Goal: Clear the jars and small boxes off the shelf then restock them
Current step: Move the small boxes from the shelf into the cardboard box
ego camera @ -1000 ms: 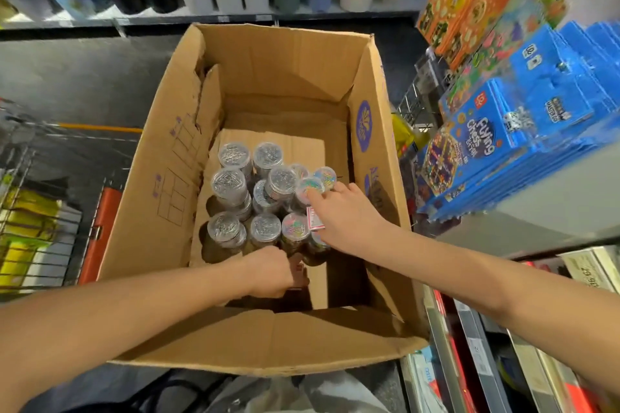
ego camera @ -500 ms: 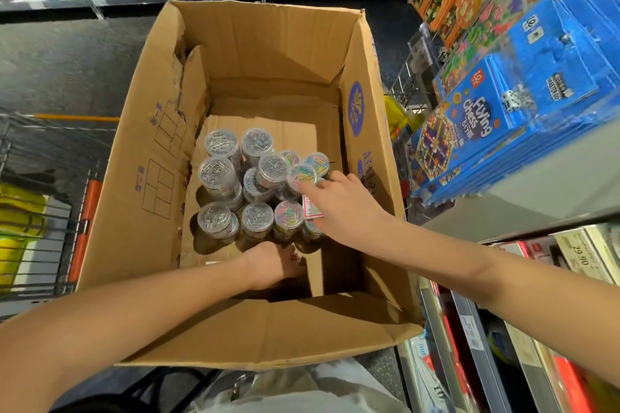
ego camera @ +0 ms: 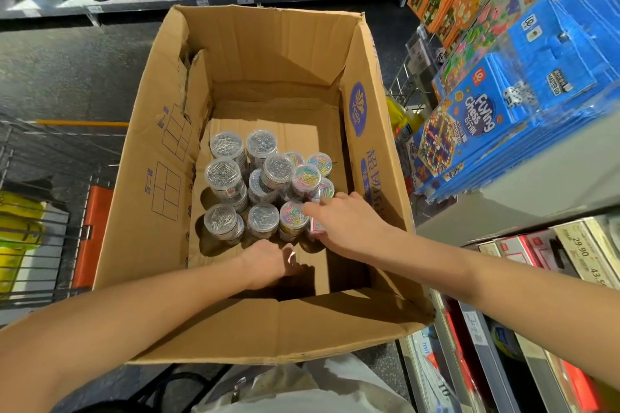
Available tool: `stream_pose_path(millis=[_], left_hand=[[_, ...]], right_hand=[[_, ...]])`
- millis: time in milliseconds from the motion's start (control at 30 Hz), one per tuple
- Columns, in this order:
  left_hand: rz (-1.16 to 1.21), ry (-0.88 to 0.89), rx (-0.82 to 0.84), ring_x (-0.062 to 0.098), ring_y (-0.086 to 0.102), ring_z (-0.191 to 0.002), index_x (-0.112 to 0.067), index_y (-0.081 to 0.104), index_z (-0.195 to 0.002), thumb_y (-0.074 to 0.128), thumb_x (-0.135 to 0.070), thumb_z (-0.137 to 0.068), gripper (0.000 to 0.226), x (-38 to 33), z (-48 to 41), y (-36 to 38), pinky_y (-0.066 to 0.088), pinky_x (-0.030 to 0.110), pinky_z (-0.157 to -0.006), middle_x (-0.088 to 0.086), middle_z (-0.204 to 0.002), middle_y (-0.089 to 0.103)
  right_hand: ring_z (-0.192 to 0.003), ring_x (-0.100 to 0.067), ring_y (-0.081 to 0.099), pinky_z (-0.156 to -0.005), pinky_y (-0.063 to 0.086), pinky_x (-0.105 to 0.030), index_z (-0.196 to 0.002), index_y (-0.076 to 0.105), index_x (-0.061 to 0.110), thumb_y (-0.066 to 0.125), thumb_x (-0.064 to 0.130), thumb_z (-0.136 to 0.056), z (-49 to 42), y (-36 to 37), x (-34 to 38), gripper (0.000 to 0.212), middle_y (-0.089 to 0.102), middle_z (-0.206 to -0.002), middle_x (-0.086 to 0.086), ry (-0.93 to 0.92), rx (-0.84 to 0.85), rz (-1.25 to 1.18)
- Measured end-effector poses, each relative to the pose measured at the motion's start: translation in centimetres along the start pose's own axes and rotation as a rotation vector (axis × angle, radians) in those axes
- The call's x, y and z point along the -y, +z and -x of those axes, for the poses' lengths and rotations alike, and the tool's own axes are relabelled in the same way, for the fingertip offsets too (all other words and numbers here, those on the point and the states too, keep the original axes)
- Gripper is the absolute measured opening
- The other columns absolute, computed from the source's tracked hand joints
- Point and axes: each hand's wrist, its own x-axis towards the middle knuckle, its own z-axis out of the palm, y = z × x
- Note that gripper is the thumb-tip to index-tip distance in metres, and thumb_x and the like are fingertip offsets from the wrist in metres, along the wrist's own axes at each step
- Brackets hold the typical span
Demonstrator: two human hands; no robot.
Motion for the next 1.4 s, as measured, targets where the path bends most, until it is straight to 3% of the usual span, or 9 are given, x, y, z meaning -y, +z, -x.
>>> stream_pose_path(millis=[167,267,333,400,500,633,1033,1233,1400], left_hand=[[0.006,-0.079,0.048,0.032,0.061,-0.093,-0.017,0.048,-0.134,0.047,-0.035,-0.098,0.040,0.6,2.3,-2.2,0.043,0.037,-0.066,0.020,-0.137,0.039],[-0.001,-0.085,0.012,0.026,0.056,-0.073,-0.029,0.035,-0.138,0.046,-0.025,-0.098,0.042,1.6,5.1,-3.4,0.037,0.033,-0.055,0.020,-0.132,0.042],[0.013,-0.097,-0.020,0.018,0.039,-0.057,-0.031,0.027,-0.142,0.043,-0.015,-0.098,0.050,2.4,7.0,-4.1,0.027,0.029,-0.049,0.018,-0.132,0.042],[0.023,-0.092,-0.057,0.018,0.039,-0.061,-0.034,0.021,-0.145,0.042,-0.016,-0.099,0.054,3.2,8.4,-4.8,0.023,0.029,-0.048,0.014,-0.131,0.041],[0.050,-0.097,-0.091,0.021,0.054,-0.075,-0.036,0.022,-0.145,0.043,-0.021,-0.100,0.052,3.9,9.1,-5.5,0.038,0.031,-0.053,0.009,-0.129,0.041],[0.066,-0.110,-0.194,0.020,0.059,-0.080,-0.036,0.027,-0.139,0.037,-0.022,-0.099,0.043,4.9,8.3,-6.3,0.040,0.030,-0.053,0.007,-0.125,0.044],[0.112,-0.163,-0.293,0.017,0.038,-0.068,-0.038,0.022,-0.142,0.040,-0.027,-0.099,0.048,5.7,7.6,-6.0,0.025,0.027,-0.049,0.001,-0.117,0.041],[0.107,-0.140,-0.276,0.016,0.034,-0.066,-0.041,0.017,-0.144,0.037,-0.035,-0.099,0.049,5.7,7.2,-6.0,0.016,0.025,-0.044,0.000,-0.120,0.040],[0.119,-0.120,-0.274,0.015,0.038,-0.065,-0.041,0.017,-0.144,0.035,-0.037,-0.100,0.048,5.6,7.1,-6.1,0.018,0.024,-0.044,0.001,-0.119,0.040]], right_hand=[[-0.111,-0.033,0.050,-0.090,0.041,-0.045,-0.127,0.048,0.018,0.052,0.017,-0.092,0.7,0.3,0.7,0.036,0.056,-0.119,-0.011,-0.059,0.073,0.045],[-0.106,-0.031,0.055,-0.085,0.047,-0.044,-0.127,0.049,0.018,0.050,0.017,-0.094,1.0,0.2,0.8,0.033,0.058,-0.116,-0.010,-0.103,0.112,0.058],[-0.098,-0.029,0.059,-0.077,0.050,-0.040,-0.128,0.049,0.018,0.049,0.017,-0.095,0.9,0.6,0.8,0.033,0.060,-0.113,-0.009,-0.164,0.149,0.091],[-0.096,-0.028,0.061,-0.070,0.050,-0.037,-0.133,0.046,0.017,0.048,0.014,-0.095,0.8,1.3,1.1,0.038,0.060,-0.113,-0.009,-0.246,0.245,0.149],[-0.096,-0.028,0.062,-0.072,0.053,-0.037,-0.132,0.047,0.013,0.049,0.013,-0.096,0.5,2.9,1.8,0.036,0.061,-0.113,-0.010,-0.331,0.369,0.272],[-0.099,-0.032,0.061,-0.070,0.046,-0.037,-0.134,0.045,0.012,0.047,0.007,-0.095,0.1,5.0,2.8,0.039,0.060,-0.115,-0.013,-0.387,0.378,0.383],[-0.110,-0.043,0.050,-0.082,0.047,-0.046,-0.142,0.024,0.016,0.048,0.020,-0.099,-1.7,10.8,2.2,0.050,0.036,-0.132,-0.022,-0.238,0.500,0.391],[-0.108,-0.041,0.051,-0.077,0.047,-0.041,-0.143,0.021,0.013,0.045,0.012,-0.098,-1.5,11.9,1.7,0.051,0.036,-0.134,-0.020,-0.235,0.471,0.303],[-0.112,-0.036,0.054,-0.084,0.047,-0.039,-0.144,0.020,0.007,0.054,0.012,-0.094,-1.6,12.3,1.5,0.060,0.042,-0.133,-0.017,-0.077,0.447,0.243]])
